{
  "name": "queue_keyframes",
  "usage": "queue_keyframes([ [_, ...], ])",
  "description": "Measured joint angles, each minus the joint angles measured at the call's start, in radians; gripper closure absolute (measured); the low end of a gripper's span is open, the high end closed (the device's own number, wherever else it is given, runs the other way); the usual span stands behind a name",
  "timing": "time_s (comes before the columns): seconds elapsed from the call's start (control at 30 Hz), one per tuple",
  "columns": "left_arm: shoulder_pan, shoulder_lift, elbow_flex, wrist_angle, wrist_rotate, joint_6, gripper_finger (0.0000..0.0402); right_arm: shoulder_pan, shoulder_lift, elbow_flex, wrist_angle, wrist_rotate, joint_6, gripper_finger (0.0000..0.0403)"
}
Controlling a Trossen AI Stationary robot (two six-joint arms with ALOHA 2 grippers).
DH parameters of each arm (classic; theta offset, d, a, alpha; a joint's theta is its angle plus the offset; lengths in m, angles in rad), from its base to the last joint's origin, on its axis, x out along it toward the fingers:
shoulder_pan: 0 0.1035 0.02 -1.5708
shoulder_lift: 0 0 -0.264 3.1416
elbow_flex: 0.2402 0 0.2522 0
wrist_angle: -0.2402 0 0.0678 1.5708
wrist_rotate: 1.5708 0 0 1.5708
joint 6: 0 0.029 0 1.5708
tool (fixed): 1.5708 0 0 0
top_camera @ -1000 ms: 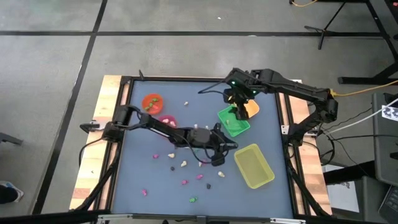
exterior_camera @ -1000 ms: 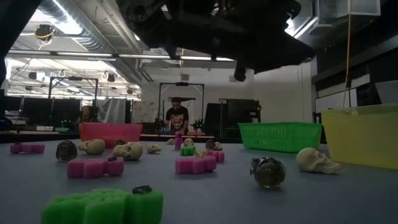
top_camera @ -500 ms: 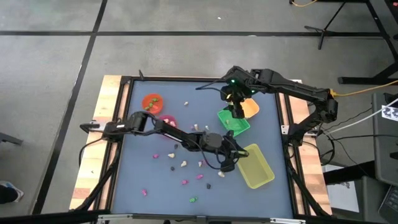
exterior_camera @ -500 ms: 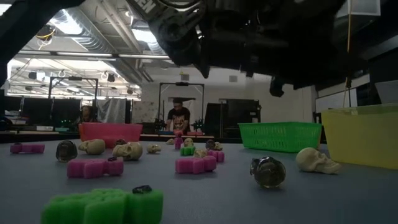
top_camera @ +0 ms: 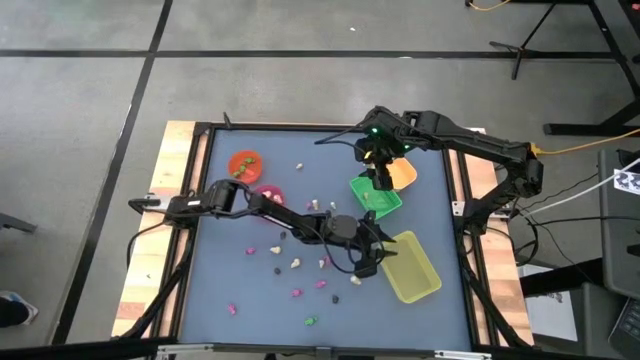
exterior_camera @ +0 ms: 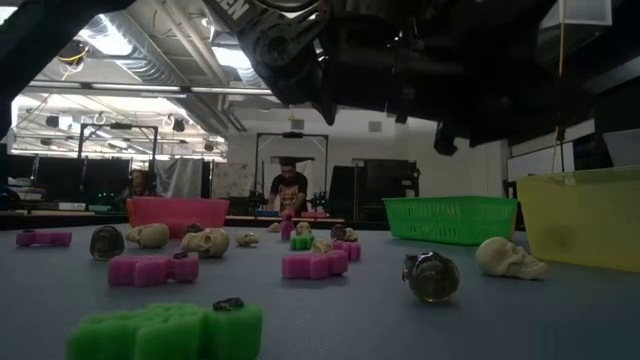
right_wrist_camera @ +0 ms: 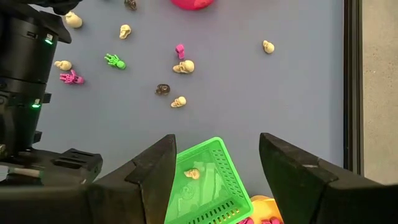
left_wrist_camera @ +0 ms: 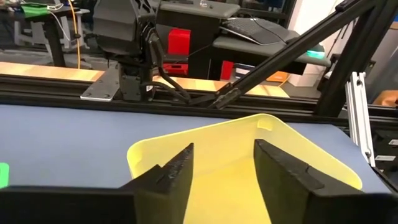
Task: Sort Halloween decoration
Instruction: Put the white skull toy into the green bin
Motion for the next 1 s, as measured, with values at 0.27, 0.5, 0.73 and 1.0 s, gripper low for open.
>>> queue_keyframes([
  [0.27, 0.014, 0.000, -0.001, -0.016, -0.007, 0.000, 0.0226, 0.000, 0.000, 0.000, 0.000, 0.000, 0.000, 0.0173],
  [0.5, 0.068, -0.067, -0.002, -0.223, 0.008, 0.000, 0.0225, 0.000, 0.000, 0.000, -0.002, 0.020, 0.000, 0.0173],
  [0.73, 0.147, -0.236, -0.002, -0.639, 0.007, 0.107, 0.0225, 0.000, 0.000, 0.000, -0.002, 0.084, 0.000, 0.0173],
  [1.0, 0.240, -0.408, -0.002, -1.034, -0.063, 0.157, 0.0225, 0.000, 0.000, 0.000, -0.004, 0.196, 0.000, 0.0173],
])
